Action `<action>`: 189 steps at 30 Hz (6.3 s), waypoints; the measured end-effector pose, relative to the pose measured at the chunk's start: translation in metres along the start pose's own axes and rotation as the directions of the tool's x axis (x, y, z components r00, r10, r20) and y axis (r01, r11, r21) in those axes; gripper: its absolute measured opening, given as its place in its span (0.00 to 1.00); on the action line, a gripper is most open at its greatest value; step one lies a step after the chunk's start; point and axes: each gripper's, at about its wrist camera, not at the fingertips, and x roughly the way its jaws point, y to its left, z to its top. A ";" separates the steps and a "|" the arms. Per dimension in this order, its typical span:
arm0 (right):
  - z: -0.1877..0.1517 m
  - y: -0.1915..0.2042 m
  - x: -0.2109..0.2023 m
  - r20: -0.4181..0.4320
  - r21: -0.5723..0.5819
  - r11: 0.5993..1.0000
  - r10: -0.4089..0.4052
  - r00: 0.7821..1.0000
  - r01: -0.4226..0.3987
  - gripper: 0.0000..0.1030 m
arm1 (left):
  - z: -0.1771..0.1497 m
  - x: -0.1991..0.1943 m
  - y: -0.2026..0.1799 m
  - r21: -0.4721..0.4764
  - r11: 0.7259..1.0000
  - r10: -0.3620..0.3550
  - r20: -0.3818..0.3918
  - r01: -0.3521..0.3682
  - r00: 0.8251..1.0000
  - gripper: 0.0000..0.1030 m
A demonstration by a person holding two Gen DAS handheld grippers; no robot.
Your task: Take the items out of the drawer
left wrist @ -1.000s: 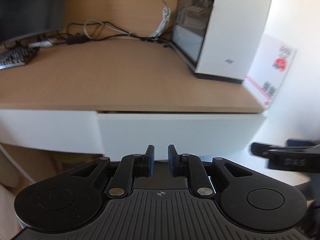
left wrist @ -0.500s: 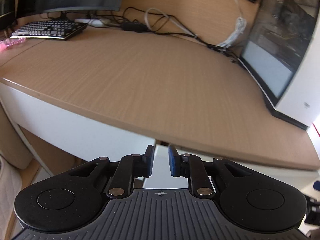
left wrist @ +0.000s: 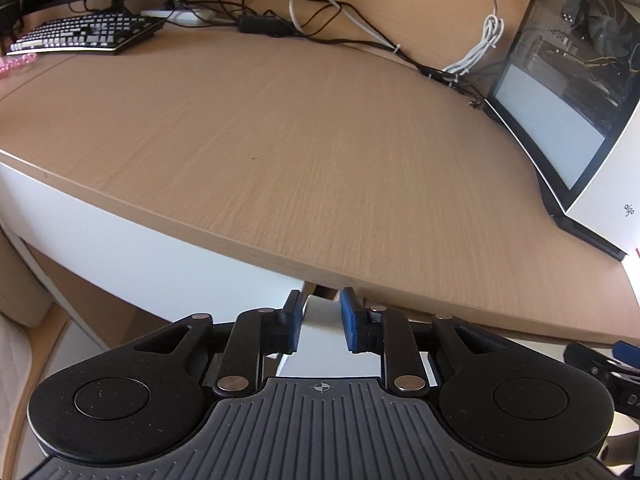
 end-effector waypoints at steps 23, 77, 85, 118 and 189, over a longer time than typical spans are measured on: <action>-0.001 0.008 0.019 -0.030 0.011 0.998 -0.065 0.997 0.066 1.00 | -0.002 -0.004 -0.001 0.055 0.998 -0.023 -0.047 0.025 0.999 0.31; -0.033 -0.009 -0.021 -0.222 0.039 0.999 -0.011 0.975 0.020 1.00 | -0.030 -0.083 -0.004 0.249 0.954 -0.148 -0.104 0.169 0.984 0.18; -0.040 -0.009 -0.031 -0.260 0.046 0.999 -0.004 0.965 0.017 1.00 | -0.030 -0.051 -0.042 0.400 0.881 -0.159 -0.256 0.254 0.953 0.18; -0.049 -0.078 -0.055 -0.296 0.039 0.998 -0.044 0.954 0.058 0.94 | -0.059 0.068 -0.159 0.092 0.948 -0.206 -0.551 0.304 0.809 0.19; -0.036 -0.097 -0.063 -0.268 0.056 0.996 -0.058 0.962 0.076 0.95 | -0.058 0.029 -0.194 0.484 0.640 -0.309 -0.549 0.597 0.777 0.42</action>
